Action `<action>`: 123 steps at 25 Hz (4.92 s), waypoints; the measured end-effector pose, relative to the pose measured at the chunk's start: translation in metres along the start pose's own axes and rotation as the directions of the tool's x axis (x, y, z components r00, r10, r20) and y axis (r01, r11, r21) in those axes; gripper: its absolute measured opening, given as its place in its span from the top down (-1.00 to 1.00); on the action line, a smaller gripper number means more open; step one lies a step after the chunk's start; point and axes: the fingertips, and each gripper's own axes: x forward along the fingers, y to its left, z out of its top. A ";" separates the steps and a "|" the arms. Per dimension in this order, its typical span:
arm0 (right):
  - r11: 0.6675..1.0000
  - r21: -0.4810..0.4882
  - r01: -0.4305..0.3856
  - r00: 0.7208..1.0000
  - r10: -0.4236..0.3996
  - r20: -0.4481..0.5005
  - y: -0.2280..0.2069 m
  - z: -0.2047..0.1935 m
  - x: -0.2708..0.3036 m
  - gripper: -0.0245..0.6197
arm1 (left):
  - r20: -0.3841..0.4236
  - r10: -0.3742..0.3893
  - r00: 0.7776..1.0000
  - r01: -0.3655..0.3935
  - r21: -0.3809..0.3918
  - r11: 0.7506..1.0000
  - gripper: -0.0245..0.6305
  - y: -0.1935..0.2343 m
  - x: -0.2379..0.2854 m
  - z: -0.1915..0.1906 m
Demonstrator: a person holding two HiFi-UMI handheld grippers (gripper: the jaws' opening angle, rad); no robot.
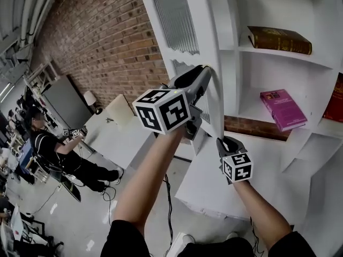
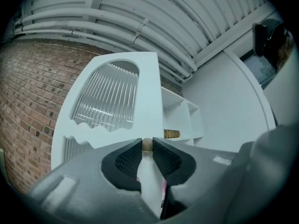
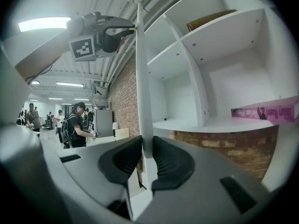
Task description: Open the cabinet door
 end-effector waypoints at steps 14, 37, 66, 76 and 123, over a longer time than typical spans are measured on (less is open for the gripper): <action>0.995 -0.012 0.100 0.995 -0.100 -0.012 0.046 -0.002 -0.007 0.71 | 0.006 -0.128 0.992 0.128 -0.027 0.991 0.68 0.008 -0.041 0.012; 0.983 -0.036 0.182 0.981 -0.179 0.068 0.133 -0.004 0.003 0.73 | 0.048 -0.289 0.956 0.293 -0.122 0.948 0.68 0.043 -0.114 0.030; 0.992 -0.039 0.122 0.992 -0.121 0.025 0.149 -0.006 0.009 0.72 | 0.100 -0.339 0.936 0.347 -0.076 0.935 0.68 0.047 -0.127 0.032; 0.971 -0.019 0.239 0.970 -0.238 0.057 0.161 -0.001 0.018 0.72 | 0.105 -0.416 0.903 0.425 -0.090 0.901 0.68 0.060 -0.137 0.038; 0.927 -0.039 0.372 0.928 -0.370 0.047 0.268 0.001 0.086 0.67 | 0.155 -0.538 0.828 0.560 -0.209 0.802 0.65 0.152 -0.209 0.055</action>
